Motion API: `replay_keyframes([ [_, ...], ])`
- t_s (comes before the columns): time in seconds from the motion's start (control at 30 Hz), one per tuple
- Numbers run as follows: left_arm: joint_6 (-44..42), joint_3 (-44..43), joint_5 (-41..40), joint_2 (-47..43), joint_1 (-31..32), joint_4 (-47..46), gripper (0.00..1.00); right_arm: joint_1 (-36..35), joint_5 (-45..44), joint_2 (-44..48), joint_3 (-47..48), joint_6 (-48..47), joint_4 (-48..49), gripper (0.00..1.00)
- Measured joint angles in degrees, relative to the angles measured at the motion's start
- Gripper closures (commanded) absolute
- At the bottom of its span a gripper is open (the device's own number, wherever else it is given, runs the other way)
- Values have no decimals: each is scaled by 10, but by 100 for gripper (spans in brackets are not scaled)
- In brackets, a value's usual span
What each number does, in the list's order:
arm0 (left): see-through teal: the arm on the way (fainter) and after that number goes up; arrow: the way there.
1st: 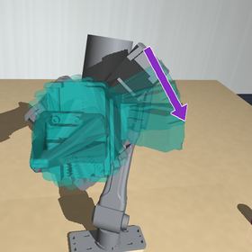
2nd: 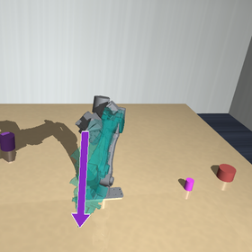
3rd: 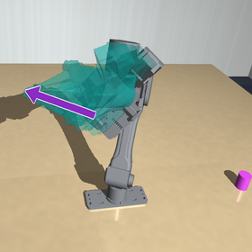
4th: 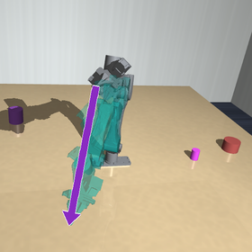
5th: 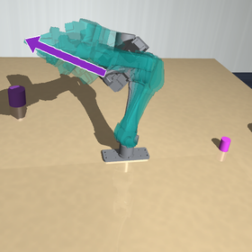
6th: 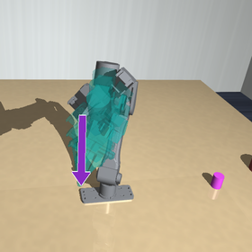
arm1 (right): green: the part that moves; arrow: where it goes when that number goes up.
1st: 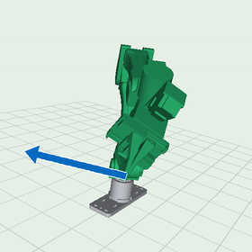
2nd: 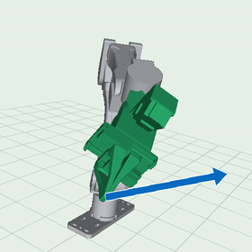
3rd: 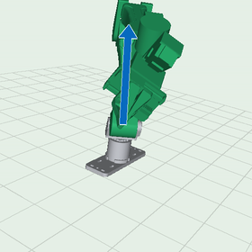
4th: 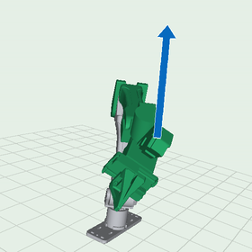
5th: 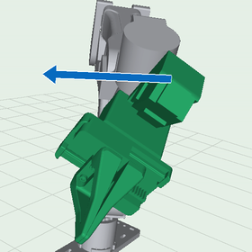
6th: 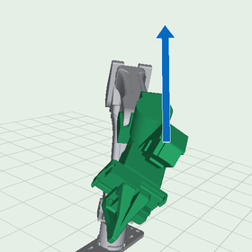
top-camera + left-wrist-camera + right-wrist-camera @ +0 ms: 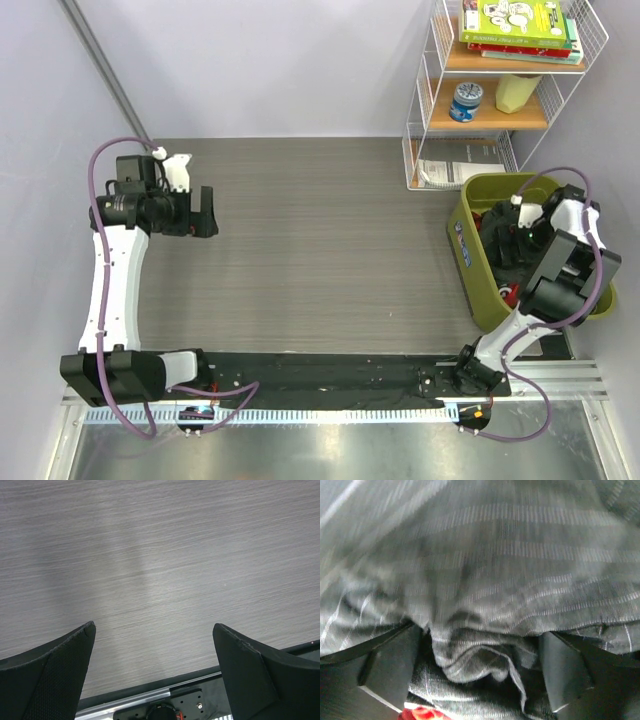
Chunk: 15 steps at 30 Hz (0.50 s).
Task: Fold and stack the long sleeve shirts
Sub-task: Grab the shirt from the pile
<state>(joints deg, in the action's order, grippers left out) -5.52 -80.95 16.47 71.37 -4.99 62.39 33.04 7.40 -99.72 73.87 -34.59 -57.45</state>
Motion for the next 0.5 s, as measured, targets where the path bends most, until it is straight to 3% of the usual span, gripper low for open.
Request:
replay_keyframes([
  [0.1, 1, 3, -2, 0, 0, 0, 0, -3, -9, -9, -9, 1, 14, 53],
  [0.13, 1, 3, -2, 0, 0, -1, 0, -3, -8, -9, -8, 4, 13, 81],
  [0.17, 2, 3, -2, 0, 0, -1, 0, -3, -7, -9, -4, 2, 9, 98],
  [0.33, 8, -2, -2, 0, 0, 1, 0, -3, 14, 10, 74, 8, -56, 99],
  [0.5, 22, -35, 9, 1, 0, -1, 0, -1, 65, 87, 266, 21, -118, 99],
])
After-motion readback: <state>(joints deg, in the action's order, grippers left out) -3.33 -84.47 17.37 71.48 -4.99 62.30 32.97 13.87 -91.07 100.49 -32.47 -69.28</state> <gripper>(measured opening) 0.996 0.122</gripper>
